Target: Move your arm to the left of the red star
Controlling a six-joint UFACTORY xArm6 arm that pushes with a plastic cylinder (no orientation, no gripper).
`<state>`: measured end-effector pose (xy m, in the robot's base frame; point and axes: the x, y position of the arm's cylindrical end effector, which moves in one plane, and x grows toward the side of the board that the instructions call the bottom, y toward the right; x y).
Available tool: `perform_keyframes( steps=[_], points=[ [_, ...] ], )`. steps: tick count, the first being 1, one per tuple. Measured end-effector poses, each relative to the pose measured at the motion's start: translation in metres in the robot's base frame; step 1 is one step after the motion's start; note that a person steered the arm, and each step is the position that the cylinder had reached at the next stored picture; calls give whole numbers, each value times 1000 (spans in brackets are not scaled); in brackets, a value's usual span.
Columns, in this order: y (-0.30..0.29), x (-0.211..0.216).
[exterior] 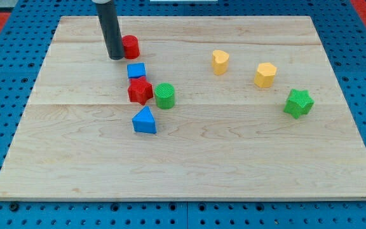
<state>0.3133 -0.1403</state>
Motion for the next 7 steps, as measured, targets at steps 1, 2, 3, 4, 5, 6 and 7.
perform_keyframes(
  steps=[1,2,3,4,5,6,7],
  points=[
    [-8,-1],
    [-8,-2],
    [-6,-2],
    [-6,-3],
    [-3,3],
    [15,25],
    [13,25]
  ],
)
